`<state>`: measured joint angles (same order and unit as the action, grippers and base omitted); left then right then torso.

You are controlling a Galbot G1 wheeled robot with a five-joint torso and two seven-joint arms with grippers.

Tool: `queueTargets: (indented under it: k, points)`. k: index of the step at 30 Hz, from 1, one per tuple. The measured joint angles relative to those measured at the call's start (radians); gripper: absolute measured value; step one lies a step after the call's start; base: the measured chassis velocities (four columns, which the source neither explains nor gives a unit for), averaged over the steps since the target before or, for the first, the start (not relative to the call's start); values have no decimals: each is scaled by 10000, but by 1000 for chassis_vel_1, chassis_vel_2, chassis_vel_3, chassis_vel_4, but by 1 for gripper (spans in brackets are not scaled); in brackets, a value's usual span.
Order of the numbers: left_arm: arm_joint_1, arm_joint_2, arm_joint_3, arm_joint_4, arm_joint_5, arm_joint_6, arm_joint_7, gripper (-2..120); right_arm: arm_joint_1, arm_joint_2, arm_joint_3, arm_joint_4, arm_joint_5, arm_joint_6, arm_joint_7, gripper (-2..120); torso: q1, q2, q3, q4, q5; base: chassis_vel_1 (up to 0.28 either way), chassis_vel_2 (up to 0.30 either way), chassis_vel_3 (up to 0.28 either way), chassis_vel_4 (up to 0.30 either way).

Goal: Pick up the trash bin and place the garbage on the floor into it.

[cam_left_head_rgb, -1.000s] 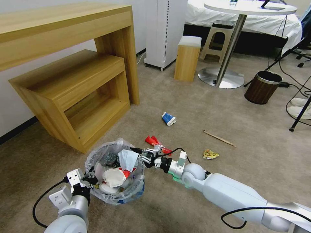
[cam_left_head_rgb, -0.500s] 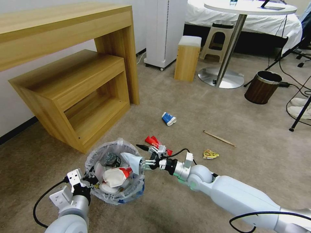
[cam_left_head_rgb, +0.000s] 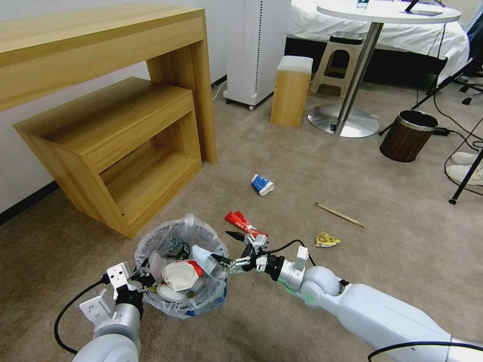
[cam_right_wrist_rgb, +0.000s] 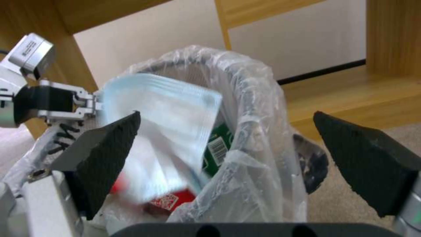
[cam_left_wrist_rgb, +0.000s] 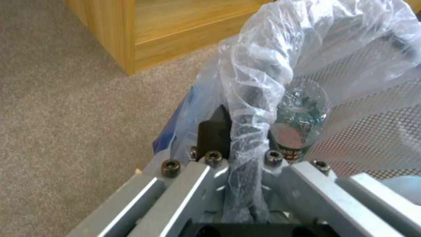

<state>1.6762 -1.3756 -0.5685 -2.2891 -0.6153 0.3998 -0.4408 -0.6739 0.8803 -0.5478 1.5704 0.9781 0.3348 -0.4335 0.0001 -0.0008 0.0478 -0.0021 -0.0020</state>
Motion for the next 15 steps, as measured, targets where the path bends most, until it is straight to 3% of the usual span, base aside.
queueTargets:
  k: [5, 15]
  points:
    - [-92, 89, 6, 69, -100, 0, -3, 1, -280, -85, 305, 192, -47, 76, -36, 100, 0, 0, 0, -1, 0, 0, 0, 0, 0]
    - [-266, 383, -94, 406, -355, 0, -35, 1, -1673, 81, 2898, 1394, -219, 169, 703, 100, 0, 0, 0, 0, 0, 0, 0, 0, 0]
